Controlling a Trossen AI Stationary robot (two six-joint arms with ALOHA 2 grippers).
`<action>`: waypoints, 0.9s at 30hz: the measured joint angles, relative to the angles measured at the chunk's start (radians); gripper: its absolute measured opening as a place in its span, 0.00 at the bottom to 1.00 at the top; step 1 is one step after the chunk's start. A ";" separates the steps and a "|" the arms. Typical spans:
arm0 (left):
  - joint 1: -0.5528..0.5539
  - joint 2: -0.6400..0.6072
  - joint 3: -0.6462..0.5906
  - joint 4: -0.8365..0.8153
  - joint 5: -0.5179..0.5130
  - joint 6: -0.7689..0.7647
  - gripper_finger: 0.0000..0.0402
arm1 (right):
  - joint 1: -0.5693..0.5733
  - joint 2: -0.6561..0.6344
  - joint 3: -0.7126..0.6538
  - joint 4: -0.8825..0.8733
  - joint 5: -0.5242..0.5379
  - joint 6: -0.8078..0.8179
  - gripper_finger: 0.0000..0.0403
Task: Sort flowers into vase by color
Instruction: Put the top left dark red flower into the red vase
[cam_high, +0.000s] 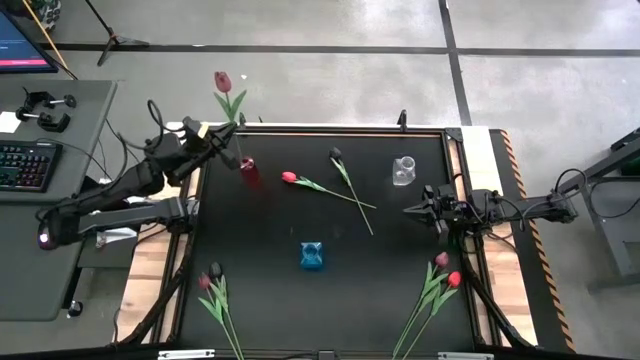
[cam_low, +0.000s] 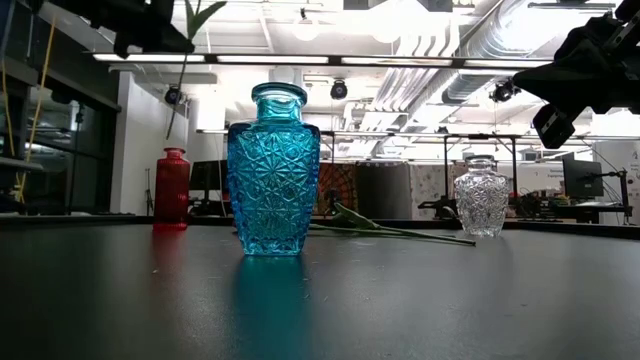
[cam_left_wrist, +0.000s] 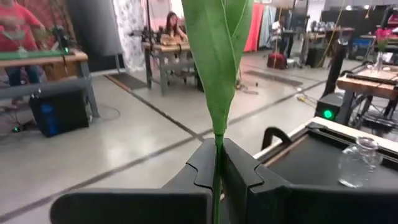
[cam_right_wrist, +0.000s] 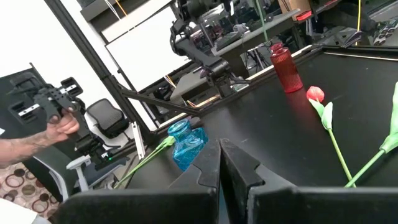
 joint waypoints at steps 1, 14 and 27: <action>0.008 -0.003 -0.015 0.026 0.006 0.011 0.00 | 0.000 0.000 0.000 0.000 0.000 0.000 0.00; 0.052 -0.008 -0.155 0.172 0.036 -0.014 0.00 | 0.000 0.000 0.000 0.000 0.000 0.000 0.00; 0.052 -0.006 -0.215 0.139 0.008 -0.022 0.00 | 0.000 0.000 0.000 0.000 0.000 0.000 0.00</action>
